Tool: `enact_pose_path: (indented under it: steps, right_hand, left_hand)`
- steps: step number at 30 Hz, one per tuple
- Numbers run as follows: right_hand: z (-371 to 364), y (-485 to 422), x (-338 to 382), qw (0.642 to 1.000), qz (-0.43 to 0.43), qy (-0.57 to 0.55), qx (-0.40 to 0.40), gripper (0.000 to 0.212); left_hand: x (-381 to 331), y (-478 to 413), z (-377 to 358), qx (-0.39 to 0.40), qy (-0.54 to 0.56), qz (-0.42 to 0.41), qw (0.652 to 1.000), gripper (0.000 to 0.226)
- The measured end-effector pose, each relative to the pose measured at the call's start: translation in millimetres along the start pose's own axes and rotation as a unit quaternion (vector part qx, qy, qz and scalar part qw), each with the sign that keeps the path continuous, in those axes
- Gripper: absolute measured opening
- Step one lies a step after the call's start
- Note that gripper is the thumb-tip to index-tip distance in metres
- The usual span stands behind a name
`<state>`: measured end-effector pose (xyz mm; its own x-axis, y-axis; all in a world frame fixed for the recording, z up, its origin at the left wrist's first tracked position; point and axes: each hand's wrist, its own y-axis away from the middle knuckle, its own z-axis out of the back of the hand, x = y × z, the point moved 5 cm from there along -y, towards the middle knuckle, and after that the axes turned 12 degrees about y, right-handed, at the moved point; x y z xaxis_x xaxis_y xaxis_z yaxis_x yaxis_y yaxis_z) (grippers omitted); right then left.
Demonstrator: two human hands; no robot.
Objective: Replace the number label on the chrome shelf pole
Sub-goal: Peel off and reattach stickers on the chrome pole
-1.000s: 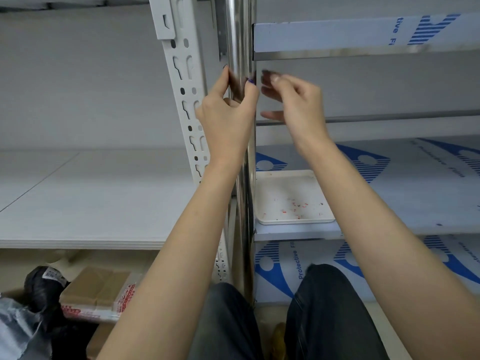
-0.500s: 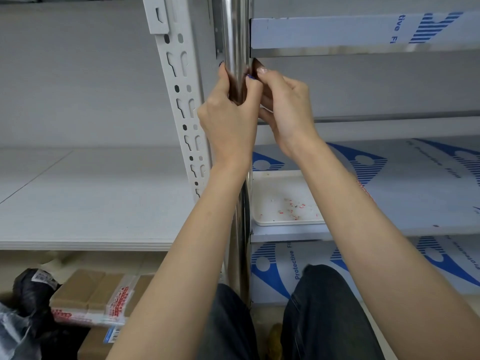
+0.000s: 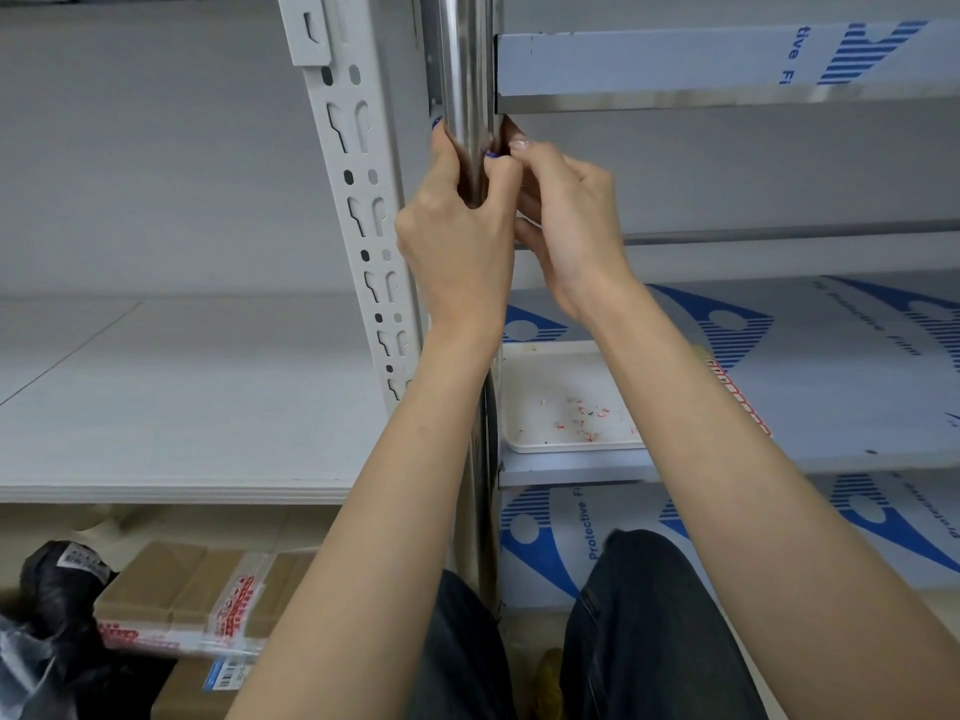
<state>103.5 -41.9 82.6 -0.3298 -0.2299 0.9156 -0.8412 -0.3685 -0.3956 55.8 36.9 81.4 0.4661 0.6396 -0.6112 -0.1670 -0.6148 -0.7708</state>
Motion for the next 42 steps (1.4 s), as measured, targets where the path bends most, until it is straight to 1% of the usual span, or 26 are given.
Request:
enact_pose_path:
  steps: [8, 13, 20, 24, 27, 34, 38, 42]
  right_hand:
    - [0, 0, 1, 1.000, -0.003, 0.003, 0.001, 0.027]
    - [1, -1, -2, 1.000, -0.006, 0.006, -0.004, 0.026]
    - [1, -1, -2, 1.000, -0.010, 0.002, 0.007, 0.025]
    - [3, -1, -3, 1.000, -0.017, -0.007, 0.013, 0.022]
    - [3, -1, -3, 1.000, -0.012, 0.005, 0.016, 0.023]
    - [1, 1, -2, 0.999, -0.012, -0.011, 0.028, 0.024]
    - [2, 0, -3, 0.999, -0.016, -0.016, 0.023, 0.024]
    - [2, 0, -3, 0.999, -0.023, -0.019, 0.015, 0.023]
  left_hand:
    - [2, -1, 1, 0.004, -0.004, -0.006, 1.000, 0.046]
    - [4, 0, 1, 0.013, -0.007, -0.010, 1.000, 0.044]
    - [10, 0, -2, 0.007, -0.008, 0.029, 1.000, 0.044]
    - [11, 0, -2, -0.002, 0.008, 0.041, 0.999, 0.042]
    - [11, 0, -2, -0.005, 0.022, 0.046, 0.999, 0.044]
    - [10, 2, -1, -0.005, 0.043, 0.057, 0.997, 0.046]
    - [11, 3, 0, 0.005, 0.049, 0.055, 0.997, 0.049]
    - [10, 2, 1, 0.012, 0.038, 0.042, 0.998, 0.045]
